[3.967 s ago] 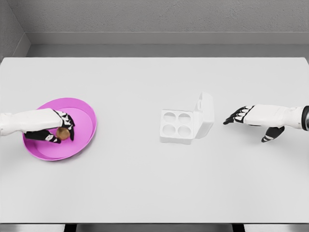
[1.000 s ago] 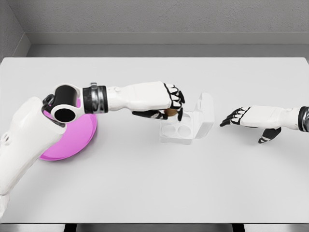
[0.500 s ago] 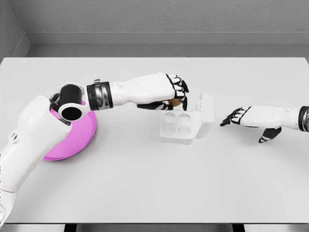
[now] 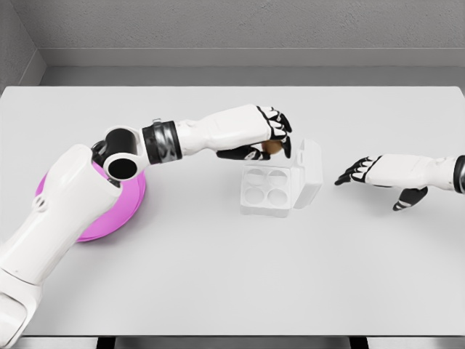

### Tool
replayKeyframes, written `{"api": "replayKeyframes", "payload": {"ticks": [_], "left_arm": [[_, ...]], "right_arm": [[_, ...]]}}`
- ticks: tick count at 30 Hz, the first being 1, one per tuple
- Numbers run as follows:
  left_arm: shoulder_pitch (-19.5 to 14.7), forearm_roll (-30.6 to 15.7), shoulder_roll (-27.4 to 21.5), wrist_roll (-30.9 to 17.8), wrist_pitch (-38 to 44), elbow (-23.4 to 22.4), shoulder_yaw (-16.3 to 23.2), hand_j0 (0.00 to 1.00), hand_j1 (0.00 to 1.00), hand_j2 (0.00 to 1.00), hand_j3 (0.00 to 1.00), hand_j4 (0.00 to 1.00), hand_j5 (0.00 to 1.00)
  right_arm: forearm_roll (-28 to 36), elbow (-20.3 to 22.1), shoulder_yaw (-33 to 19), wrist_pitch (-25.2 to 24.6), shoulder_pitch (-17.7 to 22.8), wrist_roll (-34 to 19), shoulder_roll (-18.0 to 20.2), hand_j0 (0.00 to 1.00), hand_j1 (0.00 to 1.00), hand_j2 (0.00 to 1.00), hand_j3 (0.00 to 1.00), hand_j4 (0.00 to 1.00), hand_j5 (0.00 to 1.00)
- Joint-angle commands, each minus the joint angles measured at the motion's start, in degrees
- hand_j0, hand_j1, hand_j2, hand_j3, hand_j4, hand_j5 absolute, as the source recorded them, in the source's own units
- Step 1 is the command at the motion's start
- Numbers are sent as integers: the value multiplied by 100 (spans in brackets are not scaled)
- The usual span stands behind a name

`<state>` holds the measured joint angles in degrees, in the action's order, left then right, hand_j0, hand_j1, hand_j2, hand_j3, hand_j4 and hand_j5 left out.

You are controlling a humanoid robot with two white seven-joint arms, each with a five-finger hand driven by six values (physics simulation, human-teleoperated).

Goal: Pack egg into the box and close the box lid

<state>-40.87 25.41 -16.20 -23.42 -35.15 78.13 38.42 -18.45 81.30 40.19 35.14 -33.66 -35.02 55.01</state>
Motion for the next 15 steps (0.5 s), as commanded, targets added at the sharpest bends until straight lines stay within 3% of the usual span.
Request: {"api": "replayKeyframes", "payload": {"ticks": [1,3,9,15], "left_arm": [[0,-36,12,65,15,-8,-2,51,51,51,51,51,51],[0,-19,20,65,15,0,104,51,51,51,51,51,51],[0,640,12,65,15,0,156,51,51,51,51,51,51],[0,763,20,65,15,-8,165,51,51,51,51,51,51]], "right_arm": [[26,9,-3,-14,0,2,1,100,100,100,100,100,100],[26,9,-3,-14,0,2,10,100,100,100,100,100,100],[34,18,-3,-14,9,2,10,100,100,100,100,100,100],[34,9,-3,-14,9,2,18,100,100,100,100,100,100]]}}
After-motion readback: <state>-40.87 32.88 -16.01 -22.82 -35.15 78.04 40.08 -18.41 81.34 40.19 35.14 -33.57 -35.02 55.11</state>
